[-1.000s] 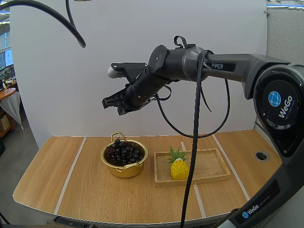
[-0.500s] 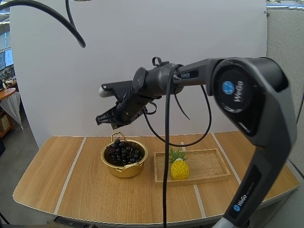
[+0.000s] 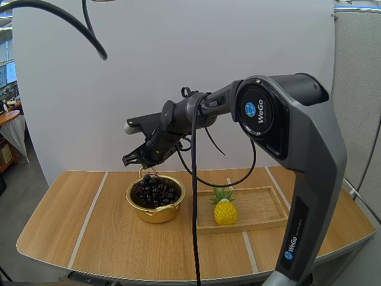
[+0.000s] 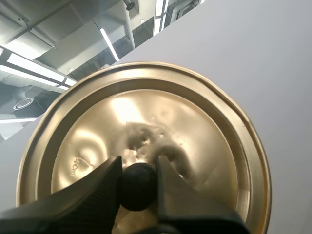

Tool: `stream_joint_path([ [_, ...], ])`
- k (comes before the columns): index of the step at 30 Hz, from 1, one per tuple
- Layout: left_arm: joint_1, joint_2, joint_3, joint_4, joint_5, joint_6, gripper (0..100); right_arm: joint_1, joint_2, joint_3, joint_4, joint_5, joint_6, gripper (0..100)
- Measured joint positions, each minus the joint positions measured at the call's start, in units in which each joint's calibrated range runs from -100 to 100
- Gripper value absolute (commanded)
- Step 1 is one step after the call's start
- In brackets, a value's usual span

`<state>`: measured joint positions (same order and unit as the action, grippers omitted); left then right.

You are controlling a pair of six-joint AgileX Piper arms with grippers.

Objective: Open the pot, put the grape inside, and close it

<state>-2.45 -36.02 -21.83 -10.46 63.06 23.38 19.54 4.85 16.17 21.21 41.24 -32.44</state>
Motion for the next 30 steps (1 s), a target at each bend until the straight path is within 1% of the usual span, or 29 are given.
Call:
stream_joint_path([
  [7, 0.0, 0.0, 0.0, 0.0, 0.0, 0.0, 0, 0.0, 1.34, -1.5, -0.23, -0.16, 0.0, 0],
  [9, 0.0, 0.0, 0.0, 0.0, 0.0, 0.0, 0, 0.0, 4.27, -1.6, -1.24, -0.97, 0.0, 0],
  [13, 0.0, 0.0, 0.0, 0.0, 0.0, 0.0, 0, 0.0, 6.41, -1.6, -2.83, -1.32, 0.0, 0],
  [23, 0.0, 0.0, 0.0, 0.0, 0.0, 0.0, 0, 0.0, 7.38, -1.76, -3.6, 1.17, 0.0, 0],
  [30, 0.0, 0.0, 0.0, 0.0, 0.0, 0.0, 0, 0.0, 7.38, 0.29, -3.83, 1.97, 0.0, 0],
])
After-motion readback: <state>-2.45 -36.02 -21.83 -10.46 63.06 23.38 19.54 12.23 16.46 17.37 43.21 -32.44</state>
